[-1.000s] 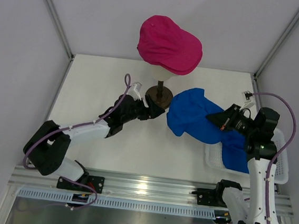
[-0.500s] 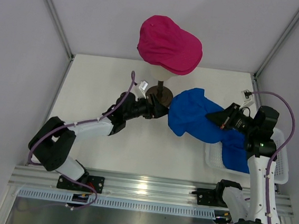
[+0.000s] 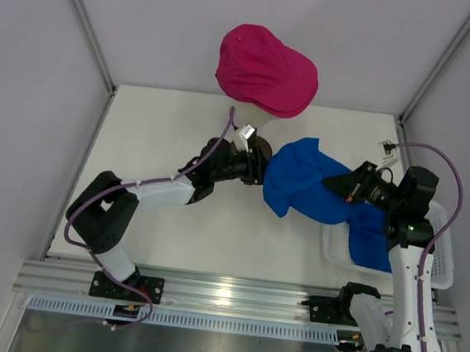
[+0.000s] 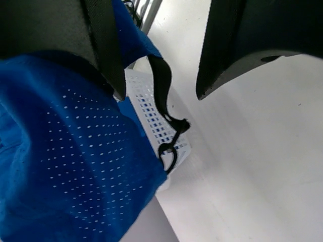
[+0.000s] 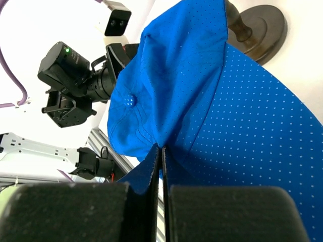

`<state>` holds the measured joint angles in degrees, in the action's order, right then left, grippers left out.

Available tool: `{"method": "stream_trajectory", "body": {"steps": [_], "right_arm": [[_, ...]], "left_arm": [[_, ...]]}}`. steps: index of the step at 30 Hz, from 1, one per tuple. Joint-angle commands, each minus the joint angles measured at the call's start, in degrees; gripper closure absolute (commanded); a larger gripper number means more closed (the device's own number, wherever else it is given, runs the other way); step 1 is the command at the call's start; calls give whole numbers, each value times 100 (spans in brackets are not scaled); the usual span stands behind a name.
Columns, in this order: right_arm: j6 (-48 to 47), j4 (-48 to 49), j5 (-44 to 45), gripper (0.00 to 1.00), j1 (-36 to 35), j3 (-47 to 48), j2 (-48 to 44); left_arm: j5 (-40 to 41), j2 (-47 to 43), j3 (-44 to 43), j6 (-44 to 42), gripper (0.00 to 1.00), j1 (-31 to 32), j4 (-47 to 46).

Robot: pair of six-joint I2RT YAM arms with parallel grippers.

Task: Stack the hats

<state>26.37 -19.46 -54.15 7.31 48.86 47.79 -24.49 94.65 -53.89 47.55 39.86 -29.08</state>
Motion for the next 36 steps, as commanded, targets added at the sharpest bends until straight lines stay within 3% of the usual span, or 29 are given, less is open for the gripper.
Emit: {"method": "stream_trajectory", "body": {"steps": [1, 3, 6, 7, 9, 17, 24, 28, 29, 30, 32, 34, 35, 36], "right_arm": [[167, 408, -175, 100, -45, -34, -51], [167, 408, -140, 100, -54, -61, -94], [184, 504, -17, 100, -54, -149, -208], [202, 514, 1, 100, -54, -192, -217], [114, 374, 88, 100, -46, -202, -200], [-273, -1039, 1389, 100, 235, -298, -305], [-537, -1912, 2206, 100, 903, -421, -103], [-256, -1763, 2006, 100, 1141, -430, 37], [-168, -1641, 1935, 97, 1158, -456, 98], [-133, -1596, 1821, 85, 1159, -500, 116], [-141, -1604, 1802, 75, 1159, -641, 178], [-158, -1857, 1951, 54, 1185, -641, 187], [-159, -1972, 2126, 35, 1220, -624, 108], [-141, -2052, 2198, 27, 1298, -589, 38]], "left_arm": [[-337, 62, -298, -26, 42, 119, -361], [-355, 158, -420, -53, 49, 180, -318], [-407, 299, -517, -1, 68, 207, -256], [-390, 299, -457, 17, 82, 207, -282], [-22, 134, -343, -52, 99, 207, -204], [1331, -219, -825, -1151, 99, 233, 1211], [1825, 202, -605, -879, 99, 549, 668], [1842, 606, -842, -835, 99, 900, 640], [1904, 659, -851, -792, 99, 910, 675], [1956, 721, -851, -739, 99, 901, 684], [2062, 765, -869, -764, 99, 901, 737], [2106, 792, -957, -791, 99, 901, 834], [2098, 800, -948, -782, 99, 901, 825], [2080, 818, -957, -791, 99, 901, 825]]}}
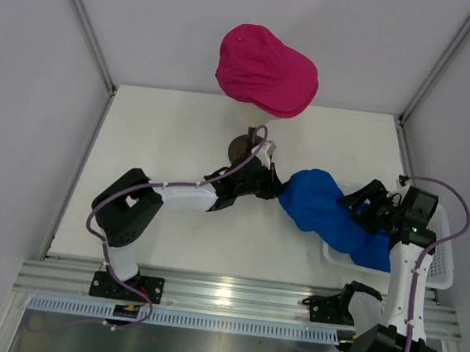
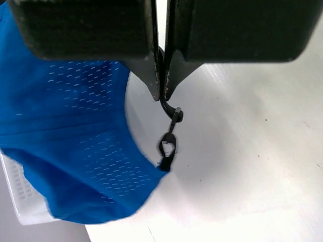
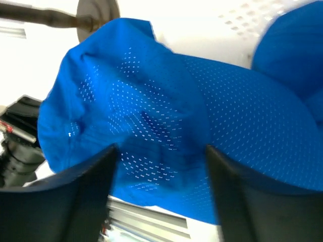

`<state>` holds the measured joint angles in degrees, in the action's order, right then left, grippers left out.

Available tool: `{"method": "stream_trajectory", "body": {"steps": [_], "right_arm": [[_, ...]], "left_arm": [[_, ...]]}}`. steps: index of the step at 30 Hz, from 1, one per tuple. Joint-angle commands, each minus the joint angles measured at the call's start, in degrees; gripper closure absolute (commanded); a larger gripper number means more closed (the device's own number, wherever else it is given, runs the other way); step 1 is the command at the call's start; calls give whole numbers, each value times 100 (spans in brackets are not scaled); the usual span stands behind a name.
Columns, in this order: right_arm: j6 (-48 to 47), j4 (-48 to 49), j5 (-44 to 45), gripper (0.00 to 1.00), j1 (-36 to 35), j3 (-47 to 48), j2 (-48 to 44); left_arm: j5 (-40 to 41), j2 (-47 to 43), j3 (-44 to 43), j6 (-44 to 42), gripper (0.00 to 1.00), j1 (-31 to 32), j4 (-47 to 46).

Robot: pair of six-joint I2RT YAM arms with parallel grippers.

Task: Stack the hats

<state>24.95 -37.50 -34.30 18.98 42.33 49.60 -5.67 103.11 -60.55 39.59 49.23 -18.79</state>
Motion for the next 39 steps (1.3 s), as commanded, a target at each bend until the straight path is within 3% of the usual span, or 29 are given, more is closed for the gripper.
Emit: {"method": "stream_trajectory", "body": {"steps": [1, 2, 3, 8, 14, 21, 29, 39], "right_arm": [[10, -458, 292, 19, 175, 152, -240], [19, -573, 510, 6, 211, 197, -354], [80, -679, 626, 2, 255, 249, -564], [352, -1479, 1617, 0, 483, 513, -1005], [441, -1831, 2068, 1, 694, 311, -1076], [756, -1876, 1832, 0, 765, 128, -1076], [959, -1322, 1304, 1, 782, -646, -1313], [1469, -48, 363, 4, 774, -1033, -1480]], "left_arm": [[181, -2, -299, 4, 99, -37, -204], [172, -1, -308, 4, 99, -37, -204], [163, -1, -299, -4, 99, -37, -213], [251, 77, -325, -101, 99, -37, -99], [541, 279, -282, -180, 99, -37, 68], [198, 877, -413, -136, 99, -37, -100], [286, 895, -422, -242, 99, -37, -125], [128, 956, -527, -321, 99, -37, -143]]}}
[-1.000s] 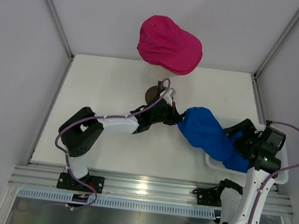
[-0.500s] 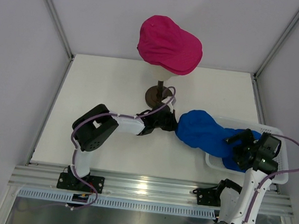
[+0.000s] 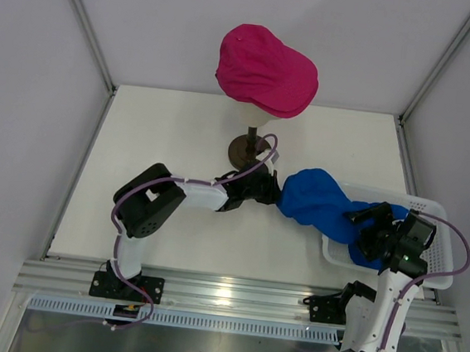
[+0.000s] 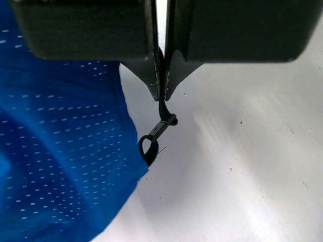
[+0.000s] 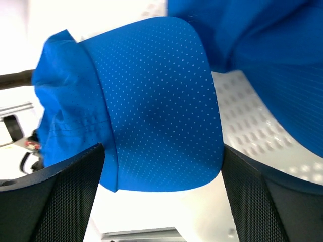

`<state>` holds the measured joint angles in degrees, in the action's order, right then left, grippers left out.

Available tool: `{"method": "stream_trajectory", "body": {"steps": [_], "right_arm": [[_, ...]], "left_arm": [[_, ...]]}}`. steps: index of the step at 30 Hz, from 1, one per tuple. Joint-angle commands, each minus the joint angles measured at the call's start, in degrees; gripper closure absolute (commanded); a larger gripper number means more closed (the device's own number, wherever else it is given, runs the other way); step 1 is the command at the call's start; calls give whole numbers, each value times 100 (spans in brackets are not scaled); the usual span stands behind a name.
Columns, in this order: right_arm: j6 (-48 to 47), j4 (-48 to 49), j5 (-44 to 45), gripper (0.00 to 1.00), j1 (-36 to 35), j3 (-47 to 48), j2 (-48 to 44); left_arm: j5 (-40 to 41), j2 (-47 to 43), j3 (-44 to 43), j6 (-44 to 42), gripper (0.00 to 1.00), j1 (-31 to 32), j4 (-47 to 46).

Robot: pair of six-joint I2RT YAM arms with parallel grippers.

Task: Stack the hats

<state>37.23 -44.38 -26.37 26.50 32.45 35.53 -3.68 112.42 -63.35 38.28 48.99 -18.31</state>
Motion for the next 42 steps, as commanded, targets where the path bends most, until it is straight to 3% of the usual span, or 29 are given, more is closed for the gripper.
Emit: {"method": "stream_trajectory", "body": {"steps": [1, 6, 9, 10, 12, 13, 15, 16, 17, 24, 29, 39, 42], "right_arm": [[249, 650, -439, 5, 22, -45, -90], [258, 738, -430, 14, 22, -54, -160], [284, 834, -448, 28, 22, -72, -178], [284, 852, -439, 41, 22, -63, -169], [267, 896, -457, 53, 13, -54, -178], [258, 905, -457, 67, 13, -46, -187], [223, 949, -483, 79, 13, -28, -187], [214, 966, -509, 95, 13, -19, -195], [197, 1027, -553, 100, 13, 7, -187], [-93, 1563, -1114, 100, -48, 620, -204], [-76, 2844, -1836, 100, -232, 1237, -134], [47, 3883, -2224, 100, -848, 2758, 191], [248, 4367, -2293, 100, -927, 2942, 235]], "left_arm": [[-80, 34, -265, -207, 99, -13, -174], [-71, 78, -318, -207, 99, -13, -94], [-80, 87, -327, -207, 99, -13, -94], [-89, 78, -318, -225, 99, -13, -86], [-89, 78, -336, -242, 99, -13, -77], [-89, 69, -353, -251, 99, -13, -77], [-54, 69, -362, -277, 99, -13, -77], [-45, 52, -353, -286, 99, -13, -59], [-27, 34, -353, -295, 99, -13, -50], [201, -422, -283, -531, 99, -30, 335], [17, -1045, -274, -646, 99, -310, 924], [149, -3462, -195, -1279, 99, -487, 1786], [333, -3990, -651, -1604, 99, -487, 2286]]}}
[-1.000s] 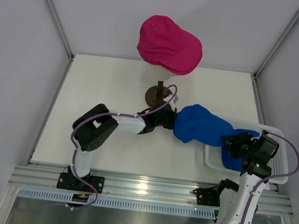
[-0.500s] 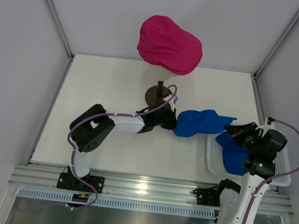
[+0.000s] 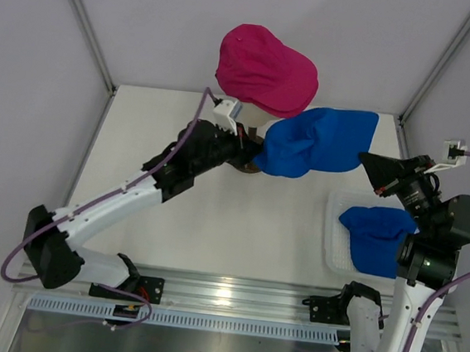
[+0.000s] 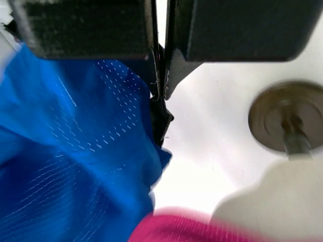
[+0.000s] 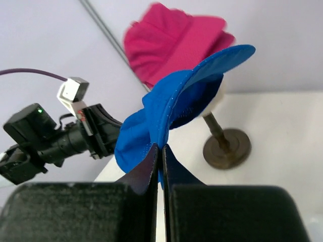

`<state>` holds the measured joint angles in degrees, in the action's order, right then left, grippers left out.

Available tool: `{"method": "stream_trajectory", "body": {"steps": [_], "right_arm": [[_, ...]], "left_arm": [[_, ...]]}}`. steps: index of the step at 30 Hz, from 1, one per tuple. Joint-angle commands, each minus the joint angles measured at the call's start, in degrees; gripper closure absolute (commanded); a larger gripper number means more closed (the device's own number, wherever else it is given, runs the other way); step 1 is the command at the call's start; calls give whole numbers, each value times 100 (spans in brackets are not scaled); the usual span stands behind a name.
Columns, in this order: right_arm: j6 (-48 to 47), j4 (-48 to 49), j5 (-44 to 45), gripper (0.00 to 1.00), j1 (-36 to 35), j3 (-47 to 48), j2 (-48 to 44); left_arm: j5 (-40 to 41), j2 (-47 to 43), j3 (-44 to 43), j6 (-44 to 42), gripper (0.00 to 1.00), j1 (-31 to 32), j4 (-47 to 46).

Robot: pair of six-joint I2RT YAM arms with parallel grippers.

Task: Stack the hats

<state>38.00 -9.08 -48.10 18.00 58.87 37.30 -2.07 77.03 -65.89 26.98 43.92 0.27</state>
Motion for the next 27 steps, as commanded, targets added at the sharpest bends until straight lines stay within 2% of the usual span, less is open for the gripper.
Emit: {"method": "stream_trajectory", "body": {"steps": [1, 6, 11, 12, 14, 16, 18, 19, 23, 24, 27], "right_arm": [[225, 1142, -121, 100, -95, 344, 93], [594, 1742, -209, 100, -235, 677, 347], [753, 2340, -8, 100, -472, 1170, 831], [788, 2436, 28, 100, -516, 1310, 927], [946, 2753, 98, 100, -674, 1442, 1340], [1060, 3016, 169, 100, -806, 1609, 1778], [1113, 3166, 353, 100, -1061, 1706, 2069], [1087, 3150, 441, 100, -1175, 1837, 2219], [351, 2149, 1668, 100, -1782, 2442, 3026], [349, 2104, 1759, 100, -2061, 2523, 3168], [768, 2305, 1865, 100, -2195, 2796, 3720]], "left_arm": [[180, -592, -512, -588, 99, 20, 708], [101, -690, -1899, -878, 99, -164, 1229], [391, -453, -3042, -1423, 99, -410, 1624], [426, -278, -3610, -1485, 99, -506, 1677], [295, -41, -4226, -1468, 99, -989, 1896], [-81, 460, -4923, -1328, 99, -1567, 2116], [-154, 1046, -5670, -1283, 99, -1886, 2527], [-215, 1233, -6325, -1292, 99, -2131, 2652], [-128, 1937, -7043, -1310, 99, -2502, 3128], [-154, 1990, -7017, -1249, 99, -2572, 3145], [-522, 2122, -6859, -880, 99, -2976, 3154]]}}
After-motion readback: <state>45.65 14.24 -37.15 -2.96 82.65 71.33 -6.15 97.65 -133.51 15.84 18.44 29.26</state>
